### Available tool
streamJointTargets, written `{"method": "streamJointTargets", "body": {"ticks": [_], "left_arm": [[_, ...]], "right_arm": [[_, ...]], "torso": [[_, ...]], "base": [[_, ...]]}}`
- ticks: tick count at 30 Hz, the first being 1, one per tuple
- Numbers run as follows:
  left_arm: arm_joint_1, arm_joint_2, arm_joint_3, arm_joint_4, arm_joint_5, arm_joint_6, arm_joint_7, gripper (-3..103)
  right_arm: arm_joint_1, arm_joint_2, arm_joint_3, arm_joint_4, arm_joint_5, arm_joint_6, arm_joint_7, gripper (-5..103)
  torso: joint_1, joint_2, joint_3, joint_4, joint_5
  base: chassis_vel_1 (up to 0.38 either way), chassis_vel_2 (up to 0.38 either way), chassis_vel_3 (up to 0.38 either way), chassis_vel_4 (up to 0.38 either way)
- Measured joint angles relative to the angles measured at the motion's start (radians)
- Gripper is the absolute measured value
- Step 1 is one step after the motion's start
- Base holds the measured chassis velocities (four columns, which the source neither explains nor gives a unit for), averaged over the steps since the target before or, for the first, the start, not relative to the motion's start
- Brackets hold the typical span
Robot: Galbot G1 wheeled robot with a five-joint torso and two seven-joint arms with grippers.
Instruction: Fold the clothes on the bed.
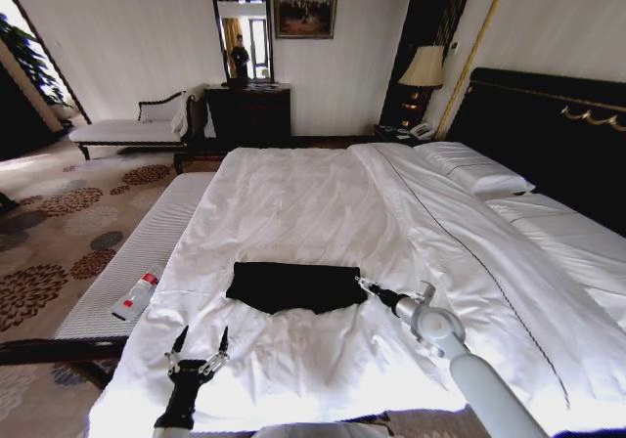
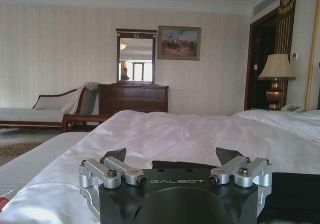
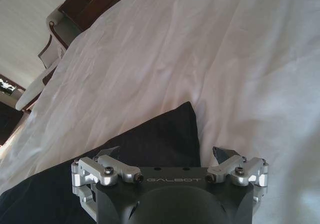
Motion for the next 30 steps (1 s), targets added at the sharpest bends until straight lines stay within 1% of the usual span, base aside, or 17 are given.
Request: {"method": "streamJointTargets", "body": {"ticks": [4, 8, 13, 17, 22, 27, 28, 29, 30], "left_arm": [[-0.001, -0.002, 0.001, -0.002, 0.002, 0.009, -0.001, 100], [-0.001, -0.002, 0.001, -0.002, 0.002, 0.011, -0.002, 100], [-0.002, -0.002, 0.001, -0.002, 0.002, 0.011, -0.002, 100], [-0.002, -0.001, 0.001, -0.002, 0.002, 0.011, -0.002, 100], [-0.002, -0.001, 0.001, -0.002, 0.002, 0.012, -0.003, 100], [-0.002, -0.001, 0.0, -0.001, 0.001, 0.012, -0.003, 100], [-0.002, -0.001, 0.001, -0.001, 0.001, 0.012, -0.003, 100], [-0.002, -0.001, 0.001, -0.001, 0.001, 0.012, -0.003, 100], [-0.002, -0.001, 0.001, -0.001, 0.001, 0.012, -0.003, 100]], "right_arm": [[0.029, -0.006, -0.01, -0.034, -0.007, -0.021, -0.008, 100], [0.067, 0.017, -0.02, -0.074, -0.019, -0.063, -0.013, 100], [0.074, 0.032, -0.023, -0.1, -0.031, -0.079, -0.029, 100], [0.074, 0.051, -0.013, -0.144, -0.058, -0.125, -0.063, 100], [0.097, 0.084, -0.008, -0.184, -0.059, -0.146, -0.081, 100], [0.118, 0.097, -0.009, -0.203, -0.05, -0.159, -0.093, 100], [0.122, 0.1, -0.013, -0.206, -0.049, -0.164, -0.096, 103], [0.122, 0.1, -0.013, -0.206, -0.049, -0.164, -0.096, 103], [0.125, 0.103, -0.017, -0.21, -0.05, -0.166, -0.099, 100]], "torso": [[0.0, 0.0, 0.0, 0.0, 0.0001], [0.0, 0.0, 0.0, 0.0001, -0.0001], [0.0, 0.0, 0.0, 0.0001, 0.0], [0.0, 0.0, 0.0, -0.0002, -0.0001], [0.0, 0.0, 0.0, 0.0, -0.0001], [0.0, 0.0, 0.0, 0.0, -0.0002], [0.0, 0.0, 0.0, 0.0, -0.0001], [0.0, 0.0, 0.0, 0.0, -0.0001], [0.0, 0.0, 0.0, 0.0, -0.0002]], "base": [[0.0, 0.0, 0.0, 0.0], [0.0, 0.0, 0.0, 0.0], [0.0, 0.0, 0.0, 0.0], [0.0, 0.0, 0.0, 0.0], [0.0, 0.0, 0.0, 0.0], [0.0, 0.0, 0.0, 0.0], [0.0, 0.0, 0.0, 0.0], [0.0, 0.0, 0.0, 0.0], [0.0, 0.0, 0.0, 0.0]]}}
